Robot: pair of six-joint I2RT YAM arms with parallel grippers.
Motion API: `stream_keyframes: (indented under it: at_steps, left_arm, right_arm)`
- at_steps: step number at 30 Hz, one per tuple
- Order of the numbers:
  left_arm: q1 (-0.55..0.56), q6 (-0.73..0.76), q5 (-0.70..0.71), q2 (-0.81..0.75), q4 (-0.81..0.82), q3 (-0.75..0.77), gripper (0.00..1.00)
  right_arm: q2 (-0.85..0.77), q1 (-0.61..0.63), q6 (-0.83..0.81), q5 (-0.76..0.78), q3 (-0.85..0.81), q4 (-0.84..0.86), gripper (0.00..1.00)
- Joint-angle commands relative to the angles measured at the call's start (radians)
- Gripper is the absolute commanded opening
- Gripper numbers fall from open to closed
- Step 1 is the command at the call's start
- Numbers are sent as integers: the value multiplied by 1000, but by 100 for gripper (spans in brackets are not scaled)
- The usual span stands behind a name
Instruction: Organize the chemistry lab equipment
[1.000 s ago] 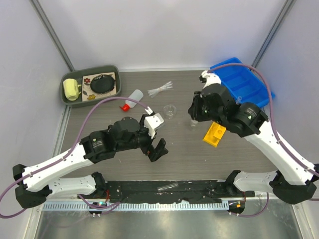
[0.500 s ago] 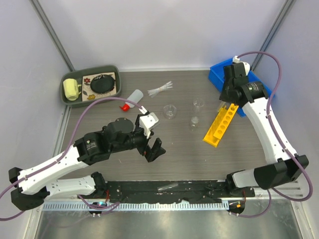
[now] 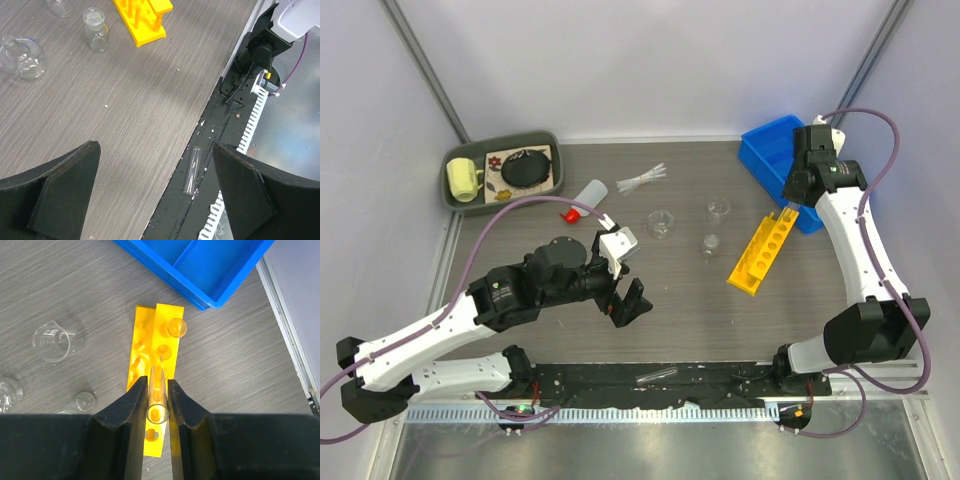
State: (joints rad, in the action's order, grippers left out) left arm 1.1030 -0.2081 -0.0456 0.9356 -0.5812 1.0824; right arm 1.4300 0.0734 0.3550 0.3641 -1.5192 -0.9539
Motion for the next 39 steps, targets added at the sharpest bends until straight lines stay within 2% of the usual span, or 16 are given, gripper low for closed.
stream_keyframes:
  at_steps: [1,13,39]
  left_arm:
    - [-3,-14,-23,-20,20,13,100]
    - [-5,-16,-30,-12,20,11,100]
    - [-3,-16,-31,-12,20,10,100]
  right_arm:
    - [9,-26,-22,-2,20,56,7]
    - [35,-43,-13,-8,40,76,5]
    - [73,-52,58,-22,231,175,4]
